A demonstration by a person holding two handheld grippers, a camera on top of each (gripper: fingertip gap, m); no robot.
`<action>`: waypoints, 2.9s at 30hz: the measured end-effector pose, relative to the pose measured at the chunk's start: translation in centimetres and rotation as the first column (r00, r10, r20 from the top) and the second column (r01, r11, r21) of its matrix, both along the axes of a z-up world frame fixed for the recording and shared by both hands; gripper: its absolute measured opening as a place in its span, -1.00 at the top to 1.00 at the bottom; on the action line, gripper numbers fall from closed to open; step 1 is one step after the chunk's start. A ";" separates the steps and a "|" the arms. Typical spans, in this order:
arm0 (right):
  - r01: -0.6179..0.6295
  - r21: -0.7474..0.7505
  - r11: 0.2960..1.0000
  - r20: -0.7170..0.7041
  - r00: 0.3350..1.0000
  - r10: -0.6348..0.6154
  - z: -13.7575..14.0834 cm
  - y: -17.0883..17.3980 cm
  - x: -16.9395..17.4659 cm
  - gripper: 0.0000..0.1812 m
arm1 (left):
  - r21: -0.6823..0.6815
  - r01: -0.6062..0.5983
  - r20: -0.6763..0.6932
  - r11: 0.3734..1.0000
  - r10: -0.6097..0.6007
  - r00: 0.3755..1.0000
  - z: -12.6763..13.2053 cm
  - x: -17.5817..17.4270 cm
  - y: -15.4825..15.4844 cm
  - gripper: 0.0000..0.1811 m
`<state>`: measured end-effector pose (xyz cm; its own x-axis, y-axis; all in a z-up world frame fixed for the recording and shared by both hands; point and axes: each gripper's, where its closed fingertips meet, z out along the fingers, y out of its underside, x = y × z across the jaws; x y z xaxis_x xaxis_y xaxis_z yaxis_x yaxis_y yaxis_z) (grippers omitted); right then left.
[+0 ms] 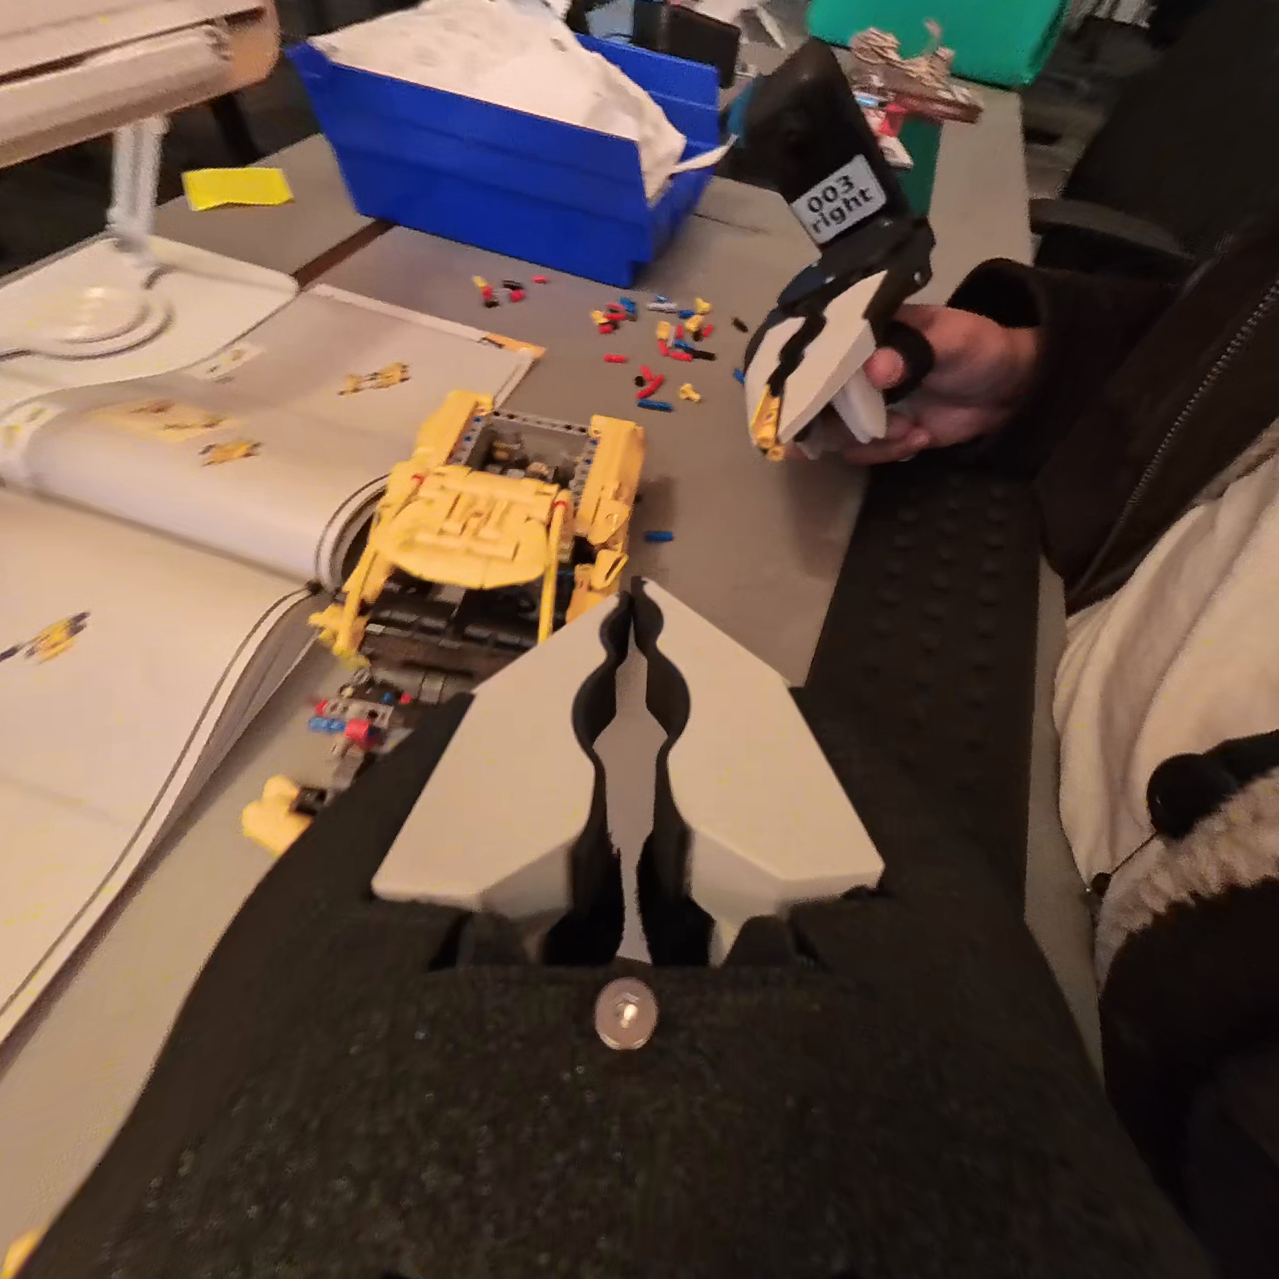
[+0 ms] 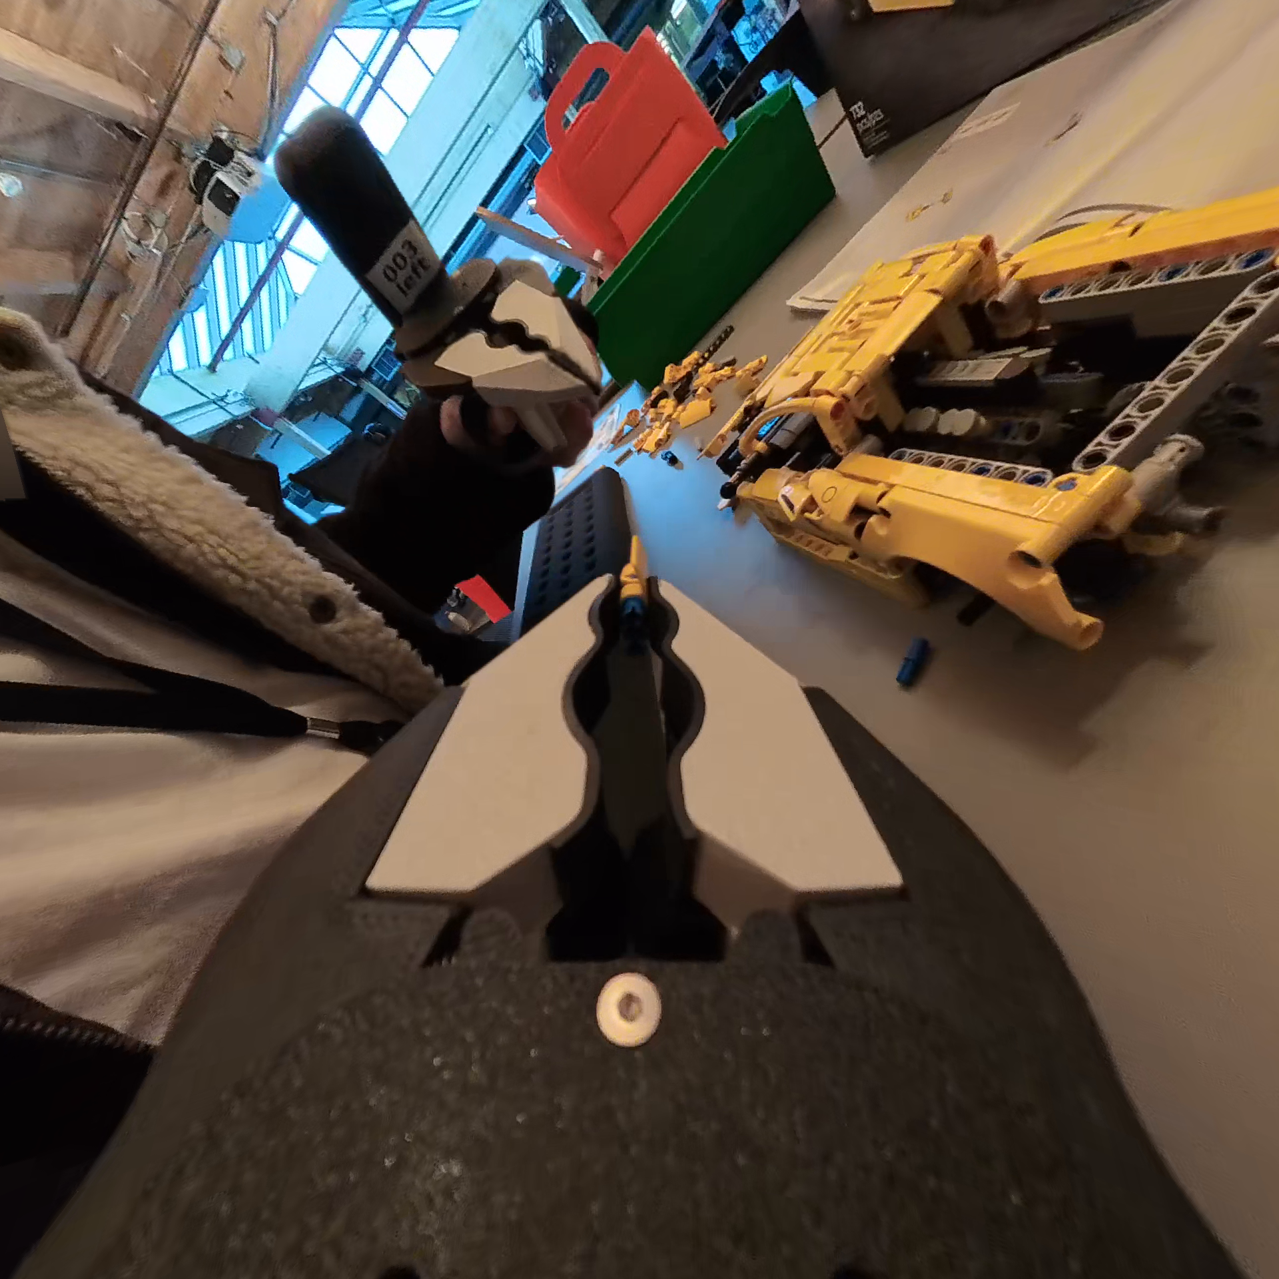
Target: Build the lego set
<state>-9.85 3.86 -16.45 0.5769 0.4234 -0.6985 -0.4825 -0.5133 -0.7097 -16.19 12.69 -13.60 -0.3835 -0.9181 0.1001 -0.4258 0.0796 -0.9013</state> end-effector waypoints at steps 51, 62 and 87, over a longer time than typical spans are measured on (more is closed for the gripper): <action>-0.068 0.118 0.991 0.195 0.980 0.044 1.0 -0.6 -2.6 0.94 | 0.050 -0.452 -0.050 0.891 0.454 0.890 -7.0 -13.8 -10.1 0.95; -0.186 0.255 0.949 0.177 0.974 0.144 5.0 1.7 -9.7 0.94 | -0.215 -0.045 0.244 0.975 0.098 0.965 2.2 -3.5 -7.5 0.95; -0.141 0.232 0.963 0.039 0.990 0.136 4.4 2.0 -7.2 0.94 | -0.424 0.263 0.275 0.866 -0.154 0.949 1.3 -0.9 -8.5 0.95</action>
